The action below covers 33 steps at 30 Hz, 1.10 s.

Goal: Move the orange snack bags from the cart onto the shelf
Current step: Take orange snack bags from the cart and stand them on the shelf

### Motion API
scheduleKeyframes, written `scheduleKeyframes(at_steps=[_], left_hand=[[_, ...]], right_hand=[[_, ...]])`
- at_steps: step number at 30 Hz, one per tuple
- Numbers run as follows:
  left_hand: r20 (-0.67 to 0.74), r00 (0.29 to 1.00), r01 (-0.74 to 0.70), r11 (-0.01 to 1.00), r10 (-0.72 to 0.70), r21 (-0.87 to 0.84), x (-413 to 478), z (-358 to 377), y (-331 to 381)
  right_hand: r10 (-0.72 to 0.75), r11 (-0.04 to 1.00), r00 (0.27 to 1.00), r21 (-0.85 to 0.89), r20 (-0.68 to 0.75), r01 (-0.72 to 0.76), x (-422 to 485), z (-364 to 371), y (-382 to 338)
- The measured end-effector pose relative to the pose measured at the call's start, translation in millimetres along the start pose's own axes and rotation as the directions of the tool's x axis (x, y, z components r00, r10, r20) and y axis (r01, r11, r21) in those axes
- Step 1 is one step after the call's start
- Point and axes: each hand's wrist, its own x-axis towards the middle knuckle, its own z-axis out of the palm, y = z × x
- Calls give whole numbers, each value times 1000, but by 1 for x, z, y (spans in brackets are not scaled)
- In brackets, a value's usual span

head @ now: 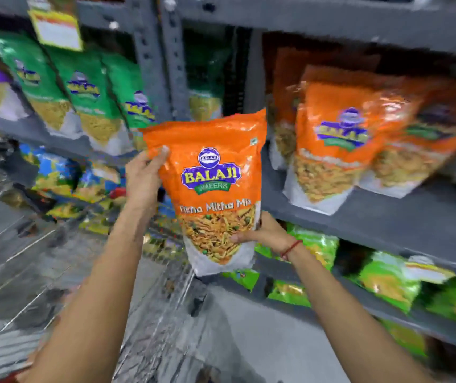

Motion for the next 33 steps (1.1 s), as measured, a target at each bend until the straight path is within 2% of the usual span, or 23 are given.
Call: scheduleKeyframes(at_steps=[3, 8, 13, 19, 25, 29, 31, 33], left_hand=[[136, 990, 33, 995, -21, -90, -10, 67, 1], [380, 924, 88, 988, -34, -126, -47, 177, 3], [492, 870, 20, 994, 34, -105, -77, 261, 7], [599, 798, 24, 990, 64, -137, -102, 347, 13], [620, 784, 36, 997, 17, -73, -116, 404, -3], [620, 784, -2, 999, 24, -36, -112, 421, -7], [654, 756, -18, 999, 38, -37, -106, 420, -5], [697, 714, -42, 998, 60, -42, -102, 413, -8]], right_hand=[[-19, 1000, 991, -2, -132, 19, -40, -42, 2], [-34, 999, 916, -41, -400, 19, -119, -120, 12], [-103, 990, 823, -136, -558, 31, -184, -183, 10], [-195, 966, 779, -253, -596, 48, -228, -264, -8], [-147, 970, 755, -241, -639, -15, -232, -327, 16], [-95, 980, 764, -194, -638, -40, -227, -348, 30], [-90, 979, 768, -197, -634, -47, -226, -347, 30], [-96, 985, 739, -171, -667, -26, -227, -340, 32]])
